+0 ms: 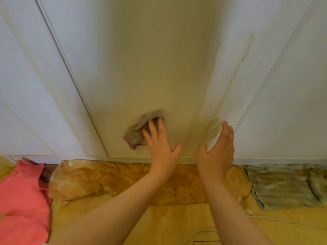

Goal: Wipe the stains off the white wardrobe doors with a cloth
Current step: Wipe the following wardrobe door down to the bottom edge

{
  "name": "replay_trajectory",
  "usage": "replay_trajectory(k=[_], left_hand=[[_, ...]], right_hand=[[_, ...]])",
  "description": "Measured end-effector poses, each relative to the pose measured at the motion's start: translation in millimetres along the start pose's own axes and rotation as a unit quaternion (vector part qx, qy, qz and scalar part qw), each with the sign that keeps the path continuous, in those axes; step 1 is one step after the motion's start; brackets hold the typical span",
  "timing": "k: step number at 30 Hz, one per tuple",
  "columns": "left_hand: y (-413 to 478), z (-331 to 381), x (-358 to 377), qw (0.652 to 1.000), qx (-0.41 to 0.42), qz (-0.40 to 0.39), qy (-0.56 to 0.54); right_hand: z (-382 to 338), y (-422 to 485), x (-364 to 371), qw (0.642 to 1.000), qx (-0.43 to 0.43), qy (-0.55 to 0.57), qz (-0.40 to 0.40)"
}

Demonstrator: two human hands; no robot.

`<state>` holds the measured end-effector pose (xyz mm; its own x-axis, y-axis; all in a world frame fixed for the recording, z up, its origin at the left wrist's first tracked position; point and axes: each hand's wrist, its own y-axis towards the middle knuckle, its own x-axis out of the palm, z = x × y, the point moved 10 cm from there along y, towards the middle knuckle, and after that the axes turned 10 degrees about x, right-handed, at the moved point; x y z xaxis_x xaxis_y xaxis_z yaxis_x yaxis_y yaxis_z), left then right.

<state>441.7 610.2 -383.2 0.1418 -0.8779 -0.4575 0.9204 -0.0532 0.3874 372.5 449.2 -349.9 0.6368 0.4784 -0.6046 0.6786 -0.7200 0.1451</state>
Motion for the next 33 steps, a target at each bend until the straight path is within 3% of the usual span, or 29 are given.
replay_trajectory(k=[2,7,10,12,14,17,19,23,28,30,33], left_hand=[[12.6,26.1,-8.8,0.994,0.095,-0.003,0.05],[7.5,-10.7,-19.2,0.975,0.065,-0.006,0.212],[-11.2,-36.4,-8.9,0.926,0.083,-0.09,0.357],[-5.4,-19.6,-18.8,0.9,0.138,-0.059,0.409],[14.5,26.3,-38.6,0.887,0.219,0.031,0.405],[37.8,68.6,-62.6,0.882,0.266,0.121,0.369],[25.4,53.4,-54.7,0.869,0.288,0.11,0.387],[-6.1,0.8,-24.8,0.865,0.26,-0.003,0.43],[16.4,65.1,-32.0,0.867,0.298,0.047,0.396],[22.8,85.9,-37.6,0.849,0.338,0.066,0.4],[39.5,120.6,-46.9,0.79,0.428,0.087,0.429]], right_hand=[[-3.7,1.4,1.4,1.0,0.002,-0.001,-0.001],[-8.7,-3.2,5.8,1.0,-0.005,-0.016,-0.016],[-4.8,-3.0,4.2,1.0,0.003,-0.015,-0.02],[-5.8,-2.8,3.5,1.0,0.006,-0.015,-0.02],[-9.6,-1.3,4.2,1.0,0.002,-0.015,-0.014],[-13.5,-3.7,10.7,1.0,-0.003,-0.012,-0.015],[-15.0,-7.9,14.2,1.0,-0.003,-0.015,-0.025],[-16.2,-6.1,7.7,1.0,0.002,-0.012,-0.017],[-21.5,3.5,-5.7,1.0,0.016,0.018,0.004],[-27.2,4.0,-7.8,1.0,0.015,0.028,0.002],[-31.3,9.3,-16.9,0.999,0.012,0.045,-0.002]])
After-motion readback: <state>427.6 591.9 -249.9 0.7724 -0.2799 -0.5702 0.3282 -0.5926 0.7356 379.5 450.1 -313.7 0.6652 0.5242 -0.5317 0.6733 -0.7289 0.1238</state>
